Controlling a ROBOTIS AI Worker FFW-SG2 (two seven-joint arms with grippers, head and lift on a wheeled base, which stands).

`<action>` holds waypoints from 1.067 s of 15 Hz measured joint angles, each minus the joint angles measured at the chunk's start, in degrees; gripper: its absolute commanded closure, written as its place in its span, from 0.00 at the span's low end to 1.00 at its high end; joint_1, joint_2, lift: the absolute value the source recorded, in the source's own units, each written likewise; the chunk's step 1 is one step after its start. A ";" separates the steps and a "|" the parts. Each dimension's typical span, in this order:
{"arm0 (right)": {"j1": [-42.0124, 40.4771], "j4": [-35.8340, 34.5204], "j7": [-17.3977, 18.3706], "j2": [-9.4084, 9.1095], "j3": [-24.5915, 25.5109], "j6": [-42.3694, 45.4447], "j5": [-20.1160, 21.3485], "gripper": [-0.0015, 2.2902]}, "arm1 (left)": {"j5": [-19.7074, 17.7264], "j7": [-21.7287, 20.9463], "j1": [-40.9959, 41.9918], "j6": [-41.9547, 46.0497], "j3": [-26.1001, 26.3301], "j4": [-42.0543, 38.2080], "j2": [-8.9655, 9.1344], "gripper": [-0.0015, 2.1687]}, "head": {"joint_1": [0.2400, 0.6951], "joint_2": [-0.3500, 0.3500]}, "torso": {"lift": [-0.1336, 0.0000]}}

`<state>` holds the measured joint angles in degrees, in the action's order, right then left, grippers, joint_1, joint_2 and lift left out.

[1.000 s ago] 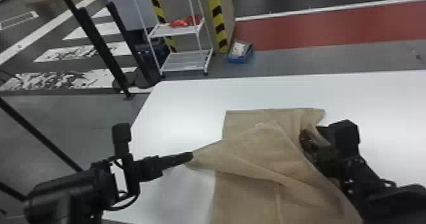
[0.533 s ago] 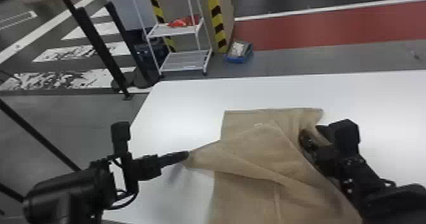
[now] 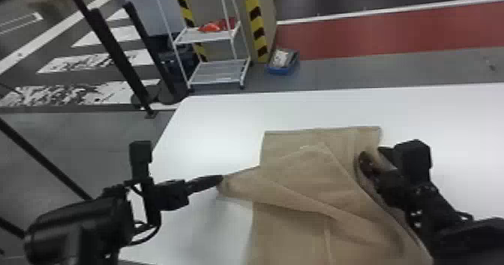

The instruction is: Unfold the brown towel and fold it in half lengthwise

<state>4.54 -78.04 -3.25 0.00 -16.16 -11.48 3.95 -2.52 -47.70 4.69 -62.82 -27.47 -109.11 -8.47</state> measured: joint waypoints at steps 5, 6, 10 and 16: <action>-4.90 -8.80 -0.18 0.01 6.55 -4.10 0.06 0.30 | -1.41 -1.00 -1.45 0.28 -1.08 -4.56 -0.98 0.99 | 1.00 0.85 | 0.08; -6.00 -10.31 -0.18 0.05 7.83 -4.95 0.06 0.30 | -1.50 -0.98 -1.65 0.28 -1.43 -4.65 -1.20 0.99 | 1.00 0.84 | 0.08; -7.36 -12.42 -0.32 0.22 9.67 -5.32 0.16 0.24 | -2.72 -1.86 -1.78 -0.04 -1.94 -4.63 -1.34 0.99 | 1.00 0.80 | 0.08; -2.08 -8.67 -0.08 0.01 3.47 -4.21 -0.50 0.20 | -3.06 -2.64 -1.13 -0.08 -1.80 -4.64 -0.85 0.99 | 1.00 0.87 | 0.08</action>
<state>2.47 -86.72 -3.32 0.01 -12.68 -15.69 3.45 -5.58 -50.34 3.56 -62.89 -29.26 -113.75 -9.33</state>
